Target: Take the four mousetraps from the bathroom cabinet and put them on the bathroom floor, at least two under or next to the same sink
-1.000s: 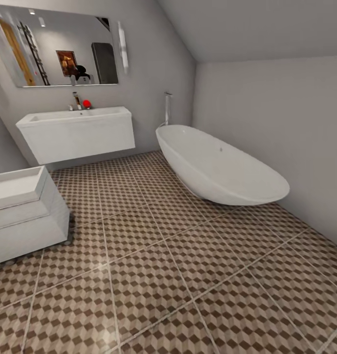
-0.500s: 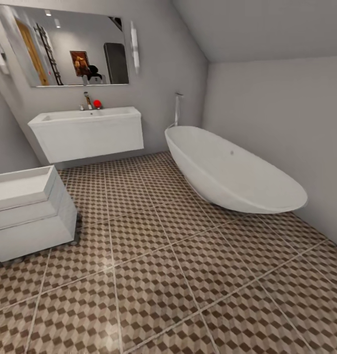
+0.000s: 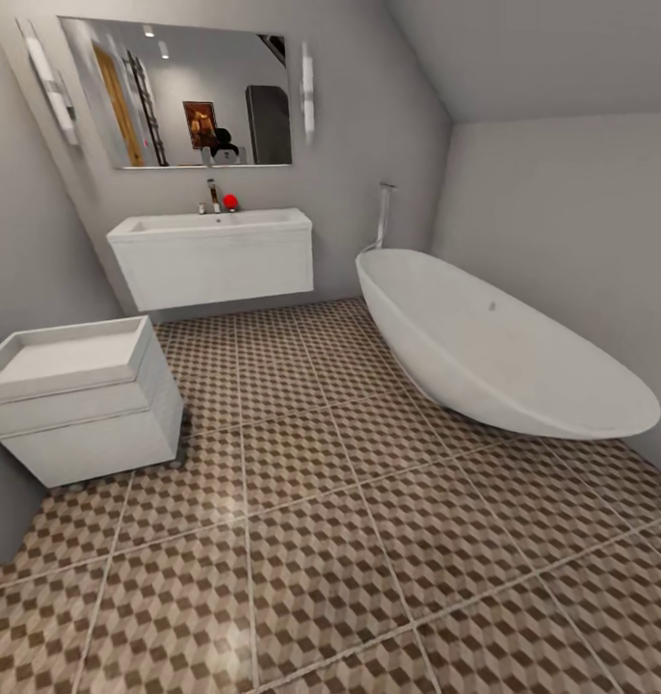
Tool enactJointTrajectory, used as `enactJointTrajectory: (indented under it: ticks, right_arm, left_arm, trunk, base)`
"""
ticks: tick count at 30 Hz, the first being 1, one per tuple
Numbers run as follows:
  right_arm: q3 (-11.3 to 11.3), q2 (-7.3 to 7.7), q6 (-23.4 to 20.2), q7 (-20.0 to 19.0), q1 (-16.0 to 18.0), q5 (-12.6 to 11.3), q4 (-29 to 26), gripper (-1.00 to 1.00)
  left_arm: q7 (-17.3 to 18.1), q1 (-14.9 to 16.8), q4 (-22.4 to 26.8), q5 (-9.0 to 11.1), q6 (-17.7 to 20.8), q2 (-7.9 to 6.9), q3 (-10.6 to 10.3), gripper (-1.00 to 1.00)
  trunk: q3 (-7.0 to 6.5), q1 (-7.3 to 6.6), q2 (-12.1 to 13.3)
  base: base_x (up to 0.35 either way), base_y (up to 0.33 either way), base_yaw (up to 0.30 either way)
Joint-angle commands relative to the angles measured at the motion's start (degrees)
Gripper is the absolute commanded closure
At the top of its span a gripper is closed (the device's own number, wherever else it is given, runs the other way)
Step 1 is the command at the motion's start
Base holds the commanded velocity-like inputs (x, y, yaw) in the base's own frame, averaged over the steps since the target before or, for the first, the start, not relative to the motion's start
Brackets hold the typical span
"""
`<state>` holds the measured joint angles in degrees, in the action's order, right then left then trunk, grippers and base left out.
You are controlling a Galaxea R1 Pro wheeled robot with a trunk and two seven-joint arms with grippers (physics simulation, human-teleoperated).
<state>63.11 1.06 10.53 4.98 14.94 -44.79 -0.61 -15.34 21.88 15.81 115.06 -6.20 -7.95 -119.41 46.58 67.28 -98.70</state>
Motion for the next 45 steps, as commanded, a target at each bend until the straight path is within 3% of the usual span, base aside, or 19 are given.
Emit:
enactJointTrajectory:
  ticks: [1,39,45]
  right_arm:
    - [0.48,0.04,0.07,0.2,0.01,-0.48,-0.06,1.0]
    - [0.76,0.19,-0.01,-0.03,0.01,-0.44,0.01,1.0]
    - [0.72,0.25,0.1,0.18,0.01,-0.4,0.02,1.0]
  left_arm:
    - [-0.48,0.1,0.28,0.34,-0.39,-0.05,-0.48,1.0]
    - [-0.48,0.1,0.28,0.34,-0.48,-0.05,-0.48,1.0]
    - [-0.48,0.1,0.28,0.34,-0.48,-0.05,-0.48,1.0]
  trunk:
    - [0.05,0.02,-0.02]
    - [0.05,0.02,-0.02]
    - [0.05,0.02,-0.02]
  base:
    - [0.253,0.0,0.004]
    - [0.332,0.0,0.0]
    - [0.335,0.0,0.22]
